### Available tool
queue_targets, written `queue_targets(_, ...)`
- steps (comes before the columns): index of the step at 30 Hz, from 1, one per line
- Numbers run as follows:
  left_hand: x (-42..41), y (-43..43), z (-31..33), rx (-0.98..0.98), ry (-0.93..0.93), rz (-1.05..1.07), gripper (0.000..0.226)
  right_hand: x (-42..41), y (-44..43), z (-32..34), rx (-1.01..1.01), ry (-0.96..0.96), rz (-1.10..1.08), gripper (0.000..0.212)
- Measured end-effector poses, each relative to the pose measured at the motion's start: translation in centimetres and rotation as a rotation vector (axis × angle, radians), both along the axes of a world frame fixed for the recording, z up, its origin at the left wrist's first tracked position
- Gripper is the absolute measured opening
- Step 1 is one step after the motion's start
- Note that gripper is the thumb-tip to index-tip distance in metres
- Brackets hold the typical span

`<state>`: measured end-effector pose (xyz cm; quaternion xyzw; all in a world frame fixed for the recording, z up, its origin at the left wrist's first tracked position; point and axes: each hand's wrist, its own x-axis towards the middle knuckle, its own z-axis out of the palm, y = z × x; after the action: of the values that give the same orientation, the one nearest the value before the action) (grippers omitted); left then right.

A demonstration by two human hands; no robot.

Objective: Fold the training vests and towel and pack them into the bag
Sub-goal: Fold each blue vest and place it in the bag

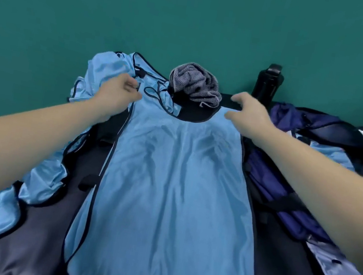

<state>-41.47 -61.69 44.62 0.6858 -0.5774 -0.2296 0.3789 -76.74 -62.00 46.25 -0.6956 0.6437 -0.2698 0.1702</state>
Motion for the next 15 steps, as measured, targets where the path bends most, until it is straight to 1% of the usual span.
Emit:
queue_targets(2, -0.8, 3.6, -1.1, -0.005, -0.181, -0.059, 0.035, 0.6, 3.4, -1.3, 0.048, 0.004, 0.036, 0.054)
queue_targets(5, -1.6, 9.2, -3.2, 0.056, -0.312, -0.248, 0.041, 1.7, 9.2, -4.0, 0.137, -0.022, 0.110, 0.057)
queue_targets(7, -2.1, 13.1, -4.7, 0.074, -0.424, -0.356, 0.044, 2.3, 12.9, -6.0, 0.163, -0.008, 0.164, 0.058)
queue_targets(9, -2.5, 16.7, -6.2, 0.080, -0.473, -0.455, 0.047, 2.8, 16.0, -8.1, 0.143, 0.053, 0.201, 0.059)
queue_targets(13, -2.4, 21.8, -8.6, 0.155, -0.564, -0.567, 0.058, 3.2, 20.2, -11.3, 0.086, 0.239, 0.246, 0.065)
queue_targets(15, -1.4, 23.5, -9.5, 0.169, -0.649, -0.611, 0.066, 3.4, 21.7, -12.0, 0.077, 0.315, 0.271, 0.076)
